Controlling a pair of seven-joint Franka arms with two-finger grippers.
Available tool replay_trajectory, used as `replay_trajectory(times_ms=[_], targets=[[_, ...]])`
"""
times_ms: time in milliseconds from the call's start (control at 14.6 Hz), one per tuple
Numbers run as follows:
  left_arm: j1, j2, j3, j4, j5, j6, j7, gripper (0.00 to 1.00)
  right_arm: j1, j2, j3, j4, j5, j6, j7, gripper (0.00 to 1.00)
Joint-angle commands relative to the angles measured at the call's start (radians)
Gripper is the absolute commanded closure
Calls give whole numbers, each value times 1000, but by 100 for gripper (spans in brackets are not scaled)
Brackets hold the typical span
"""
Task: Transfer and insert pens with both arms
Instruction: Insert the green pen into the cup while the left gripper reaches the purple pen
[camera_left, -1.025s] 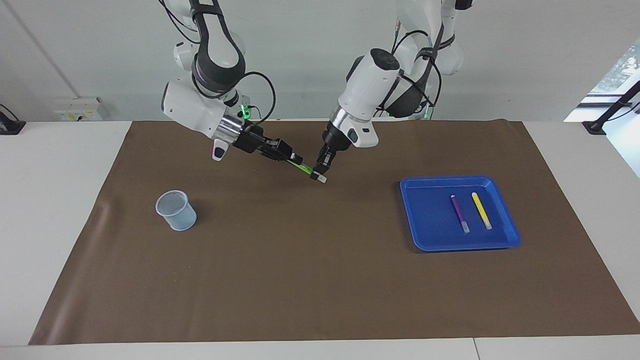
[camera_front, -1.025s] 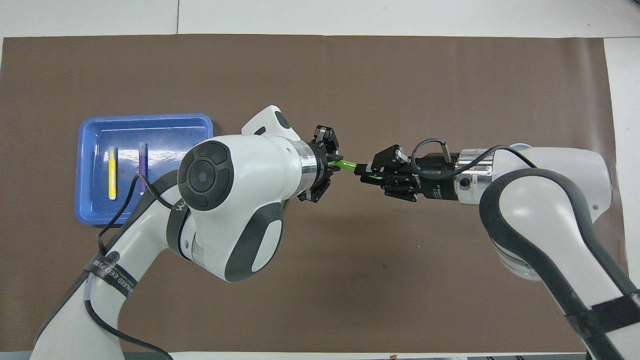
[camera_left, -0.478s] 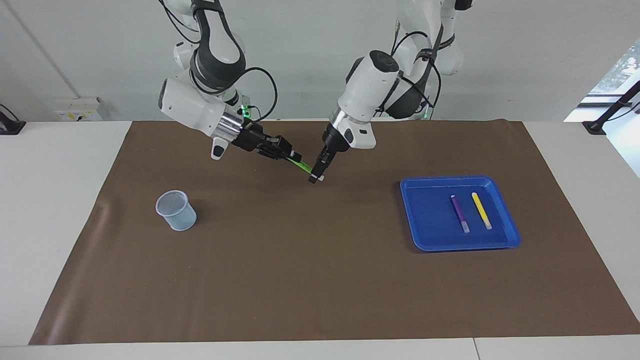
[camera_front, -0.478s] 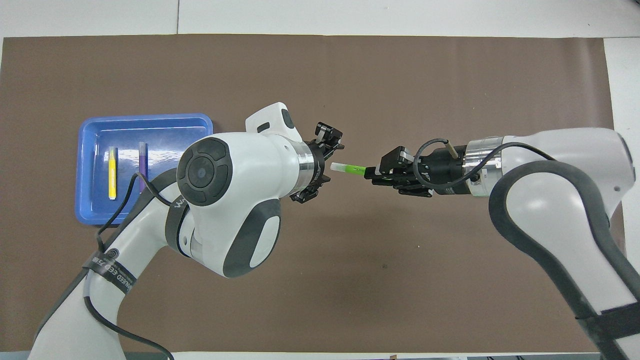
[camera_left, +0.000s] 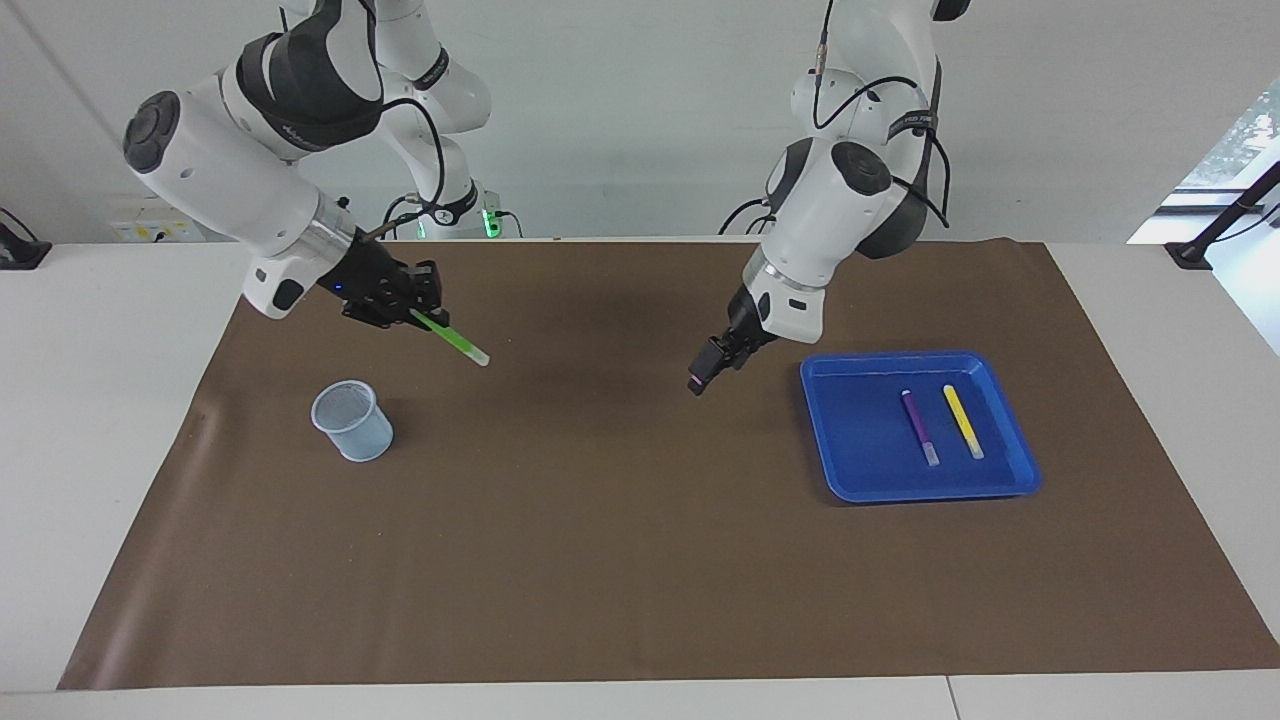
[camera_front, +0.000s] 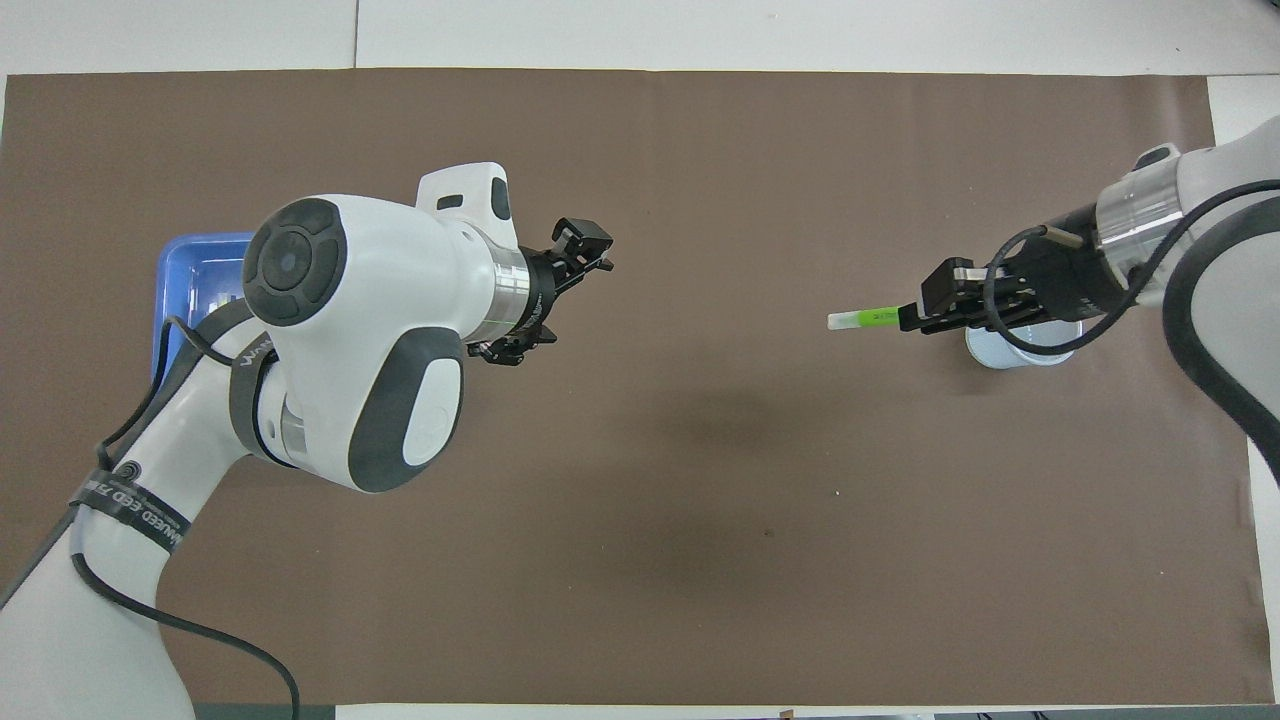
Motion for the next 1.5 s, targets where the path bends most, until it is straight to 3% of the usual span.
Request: replay_trajectory(times_ms=[0,205,546,1025,1093,1161,1230,1298,1366,1434], targets=[[79,-69,-3,-110,52,-14,312,0,0,52,12,71,-259,-7,-257,100],[161,-75,-3,-163,142,-8,574,0,-3,43,10,21,-378,75,-362,100],[334,-21,-3,-164,205,17,901,0,-32,-43,9,-229,-430,291,-368,100],[454,100,-3,-196,248,152,998,4,-52,-90,9,-417,-472,495,-367,100],[454,103,-3,-216,248,188,998,4,-52,-90,7,-423,-472,504,-368,83],[454,105,-3,-233,246,213,998,5,-52,-90,9,-423,-472,504,-367,57],[454,105,-3,-238,246,218,998,11,-52,-90,9,-421,-472,503,-367,28],[454,105,-3,-238,248,213,995,34,-54,-90,9,-417,-472,501,-368,13],[454,103,-3,-238,248,206,994,78,-54,-86,9,-403,-472,489,-370,0],[454,103,-3,-238,248,204,994,100,-54,-80,10,-374,-469,472,-371,0]])
